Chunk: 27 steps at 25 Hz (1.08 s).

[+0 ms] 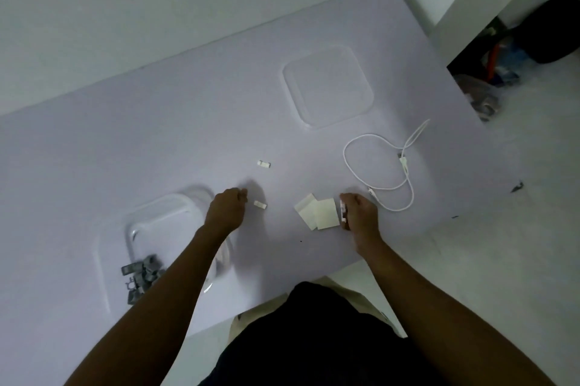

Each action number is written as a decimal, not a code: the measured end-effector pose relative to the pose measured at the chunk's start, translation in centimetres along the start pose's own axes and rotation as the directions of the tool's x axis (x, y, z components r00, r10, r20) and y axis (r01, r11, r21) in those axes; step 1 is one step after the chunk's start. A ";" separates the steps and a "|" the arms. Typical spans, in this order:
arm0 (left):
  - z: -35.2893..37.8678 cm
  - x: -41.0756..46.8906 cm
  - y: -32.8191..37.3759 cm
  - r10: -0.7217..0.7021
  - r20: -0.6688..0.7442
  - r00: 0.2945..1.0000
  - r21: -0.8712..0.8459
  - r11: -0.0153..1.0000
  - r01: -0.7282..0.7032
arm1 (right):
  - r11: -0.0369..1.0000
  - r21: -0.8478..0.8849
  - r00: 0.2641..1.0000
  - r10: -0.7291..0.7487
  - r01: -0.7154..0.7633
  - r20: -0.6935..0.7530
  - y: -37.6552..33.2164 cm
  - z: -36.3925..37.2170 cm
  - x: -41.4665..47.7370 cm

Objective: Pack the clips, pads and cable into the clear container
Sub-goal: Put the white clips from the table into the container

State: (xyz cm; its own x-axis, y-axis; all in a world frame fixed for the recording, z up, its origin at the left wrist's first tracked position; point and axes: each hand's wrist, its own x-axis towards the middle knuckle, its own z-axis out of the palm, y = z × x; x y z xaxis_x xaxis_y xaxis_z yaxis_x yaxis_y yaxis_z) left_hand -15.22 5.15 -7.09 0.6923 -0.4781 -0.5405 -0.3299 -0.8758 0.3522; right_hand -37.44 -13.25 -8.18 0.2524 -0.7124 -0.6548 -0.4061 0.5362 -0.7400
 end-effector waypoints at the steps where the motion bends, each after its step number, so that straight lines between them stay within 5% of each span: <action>1: 0.1 -0.4 -0.2 0.018 0.018 1.000 0.091 0.996 -0.019 | 0.965 0.226 0.987 0.113 -0.136 0.110 -0.8 0.5 -0.3; 3: 0.7 -1.1 -0.4 0.057 0.023 0.998 0.194 0.979 -0.061 | 0.828 0.439 0.908 0.184 -0.350 0.377 -2.0 1.3 -0.5; 6: 1.7 -1.7 -0.1 0.111 0.015 0.994 0.199 0.974 -0.112 | 0.753 0.459 0.779 0.112 -0.472 0.617 -3.2 2.1 -0.6; 10: 3.2 -2.0 0.9 0.122 0.027 0.992 0.214 0.969 -0.124 | 0.810 0.408 0.751 0.060 -0.422 0.657 -3.7 2.5 -0.3; 14: 4.0 -2.1 1.8 0.102 0.045 0.994 0.178 0.978 -0.109 | 0.882 0.301 0.816 0.143 -0.362 0.560 -3.7 3.4 0.3; 21: 3.9 -1.9 2.4 0.127 0.075 0.989 0.345 0.927 -0.146 | 0.985 -0.172 0.945 0.068 -0.012 0.319 -3.3 6.5 2.0; 25: 3.6 -1.8 1.9 0.132 0.053 0.990 0.238 0.961 -0.141 | 0.749 -0.474 0.860 -0.253 0.464 0.443 -3.3 9.2 3.6; 27: 3.5 -1.6 1.8 0.138 0.023 0.990 0.165 0.976 -0.140 | 0.631 -0.512 0.794 -0.308 0.583 0.524 -3.9 10.7 4.0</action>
State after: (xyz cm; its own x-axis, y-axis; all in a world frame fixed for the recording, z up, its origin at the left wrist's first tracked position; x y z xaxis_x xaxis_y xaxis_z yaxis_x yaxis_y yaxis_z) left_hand -19.20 4.08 -8.23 0.6253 -0.5958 -0.5040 -0.5251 -0.7990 0.2931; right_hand -25.46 -13.34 -9.57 0.7856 -0.4941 -0.3725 -0.5591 -0.3089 -0.7694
